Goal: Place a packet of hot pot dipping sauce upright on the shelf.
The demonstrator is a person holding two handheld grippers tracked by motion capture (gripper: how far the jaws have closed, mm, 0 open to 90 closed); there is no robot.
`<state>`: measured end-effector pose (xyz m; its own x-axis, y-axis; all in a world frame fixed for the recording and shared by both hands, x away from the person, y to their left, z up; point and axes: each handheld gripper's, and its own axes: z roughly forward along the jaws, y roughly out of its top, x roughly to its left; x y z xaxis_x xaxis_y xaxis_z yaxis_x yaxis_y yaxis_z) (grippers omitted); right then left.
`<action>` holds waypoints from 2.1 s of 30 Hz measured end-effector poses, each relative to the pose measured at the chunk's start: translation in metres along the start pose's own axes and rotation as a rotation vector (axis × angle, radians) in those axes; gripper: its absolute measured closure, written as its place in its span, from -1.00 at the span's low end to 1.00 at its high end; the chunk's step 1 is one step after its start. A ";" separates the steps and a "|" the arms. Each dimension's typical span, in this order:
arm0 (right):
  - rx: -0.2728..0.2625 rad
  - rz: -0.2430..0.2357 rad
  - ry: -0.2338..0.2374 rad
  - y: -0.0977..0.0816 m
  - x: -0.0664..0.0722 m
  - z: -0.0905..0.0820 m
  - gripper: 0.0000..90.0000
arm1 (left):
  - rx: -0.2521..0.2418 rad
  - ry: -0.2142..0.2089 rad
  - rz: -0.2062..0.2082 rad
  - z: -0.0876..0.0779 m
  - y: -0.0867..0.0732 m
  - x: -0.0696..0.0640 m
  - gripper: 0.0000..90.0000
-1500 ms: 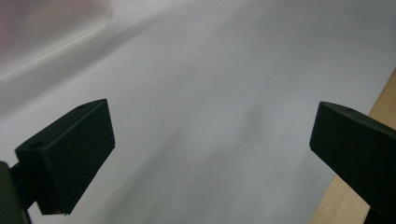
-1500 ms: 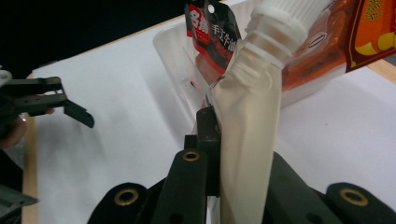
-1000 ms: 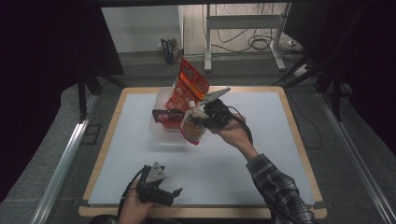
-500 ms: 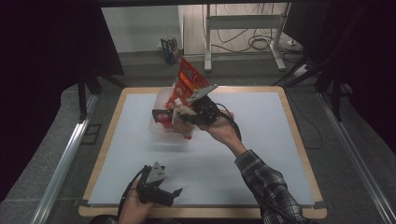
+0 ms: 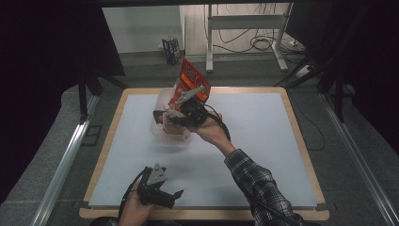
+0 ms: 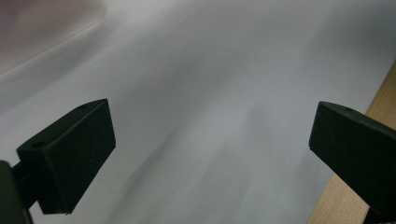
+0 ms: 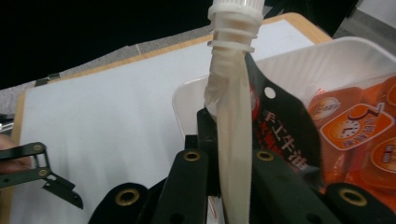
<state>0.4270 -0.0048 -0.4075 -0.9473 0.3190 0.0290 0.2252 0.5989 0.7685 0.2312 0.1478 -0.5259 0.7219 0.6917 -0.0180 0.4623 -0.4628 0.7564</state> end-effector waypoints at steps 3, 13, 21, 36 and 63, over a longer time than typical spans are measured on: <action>0.015 0.009 0.002 -0.002 0.000 0.008 0.94 | 0.001 0.000 0.001 0.000 0.000 0.000 -0.99; 0.057 0.000 -0.007 -0.008 0.002 0.030 0.92 | 0.002 0.000 0.005 0.000 0.000 -0.001 -0.99; 0.050 -0.013 -0.021 -0.010 0.003 0.034 0.56 | 0.004 0.001 0.006 0.001 0.000 -0.001 -0.99; 0.051 -0.012 -0.054 -0.010 0.004 0.022 -0.12 | 0.014 0.005 0.015 0.002 0.000 -0.001 -0.99; 0.013 0.033 -0.043 -0.032 0.008 0.002 -0.76 | 0.014 -0.002 0.014 0.002 0.000 -0.001 -0.99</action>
<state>0.4129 -0.0203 -0.4334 -0.9288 0.3698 0.0264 0.2593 0.5971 0.7591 0.2315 0.1461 -0.5278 0.7296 0.6839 -0.0091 0.4593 -0.4800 0.7474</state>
